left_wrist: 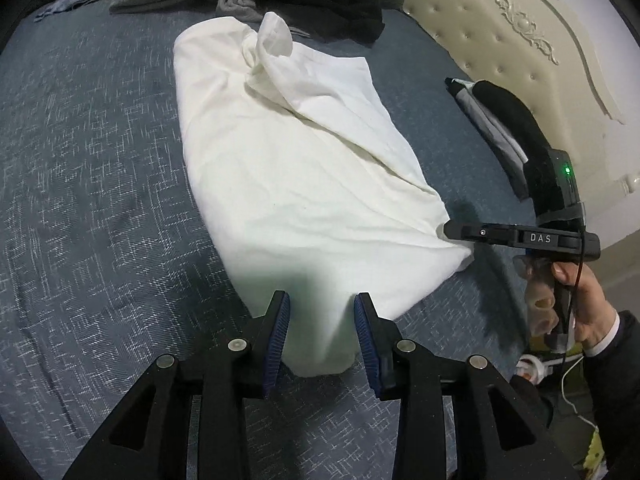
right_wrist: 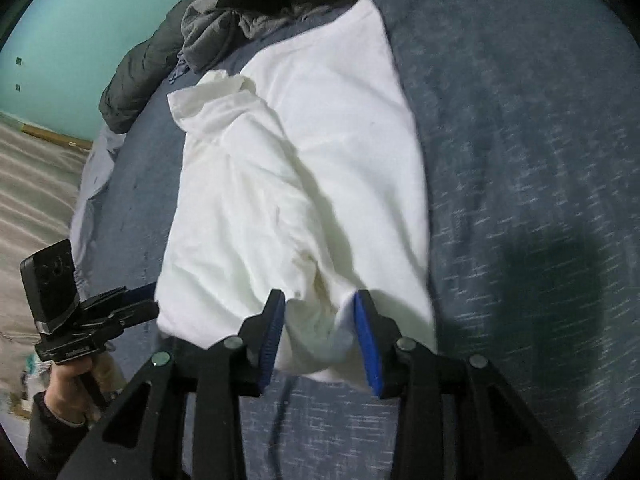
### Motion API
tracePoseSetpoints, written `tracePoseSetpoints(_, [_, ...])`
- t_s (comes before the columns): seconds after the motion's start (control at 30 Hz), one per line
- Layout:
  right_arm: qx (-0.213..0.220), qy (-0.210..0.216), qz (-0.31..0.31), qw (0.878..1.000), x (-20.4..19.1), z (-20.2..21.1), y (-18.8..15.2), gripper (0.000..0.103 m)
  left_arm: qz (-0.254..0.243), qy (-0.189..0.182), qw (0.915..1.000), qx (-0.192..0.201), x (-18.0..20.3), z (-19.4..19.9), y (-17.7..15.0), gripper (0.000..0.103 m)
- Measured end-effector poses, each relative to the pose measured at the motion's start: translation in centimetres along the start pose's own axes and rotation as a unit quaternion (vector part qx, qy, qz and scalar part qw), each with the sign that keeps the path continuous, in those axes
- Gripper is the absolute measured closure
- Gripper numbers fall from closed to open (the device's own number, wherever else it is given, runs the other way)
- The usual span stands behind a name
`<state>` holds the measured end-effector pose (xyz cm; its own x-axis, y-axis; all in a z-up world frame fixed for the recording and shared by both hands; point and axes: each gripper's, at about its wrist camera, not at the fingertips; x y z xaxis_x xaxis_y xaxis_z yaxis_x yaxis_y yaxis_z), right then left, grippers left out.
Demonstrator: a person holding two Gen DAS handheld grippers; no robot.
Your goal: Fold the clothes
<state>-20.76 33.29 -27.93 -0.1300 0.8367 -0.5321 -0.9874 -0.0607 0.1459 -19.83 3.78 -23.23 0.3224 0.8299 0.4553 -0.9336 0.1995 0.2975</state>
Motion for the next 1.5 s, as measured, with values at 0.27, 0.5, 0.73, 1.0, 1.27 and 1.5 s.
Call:
tracePoseSetpoints(0.27, [-0.016,0.0,0.009,1.0,-0.3,-0.4,-0.8,0.059,-0.001,0.001,1.0,-0.001,-0.1,-0.3,0.1,0.067])
tracePoseSetpoints(0.5, [0.004,-0.008,0.016,1.0,-0.5,-0.6,-0.6,0.083,-0.009,0.008,0.9999,-0.004,0.1,-0.4,0.2,0.067])
tracePoseSetpoints(0.73, [0.045,-0.021,0.063,0.997,-2.5,1.4,-1.0,0.097,-0.016,0.013,0.9997,-0.008,0.3,-0.5,0.4,0.066])
tracePoseSetpoints(1.0, [0.079,-0.03,0.08,0.993,-2.9,4.4,-1.3,0.097,-0.031,0.018,0.9992,-0.014,0.9,-0.8,0.4,0.066])
tracePoseSetpoints(1.27, [0.044,-0.049,0.052,0.996,0.1,1.2,-3.0,0.098,-0.032,0.024,0.9986,-0.036,0.5,-2.5,0.0,0.066])
tracePoseSetpoints(1.5, [0.044,-0.052,0.052,0.996,0.4,1.4,-2.8,0.098,-0.037,0.031,0.9982,-0.036,0.8,-2.9,-0.2,0.066])
Point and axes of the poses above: each gripper's, at about its wrist camera, not at the fingertips, and z roughly against the way its jaws point, x to its right, y to its top, and after that the axes turned 4 degrees about -x, right-handed
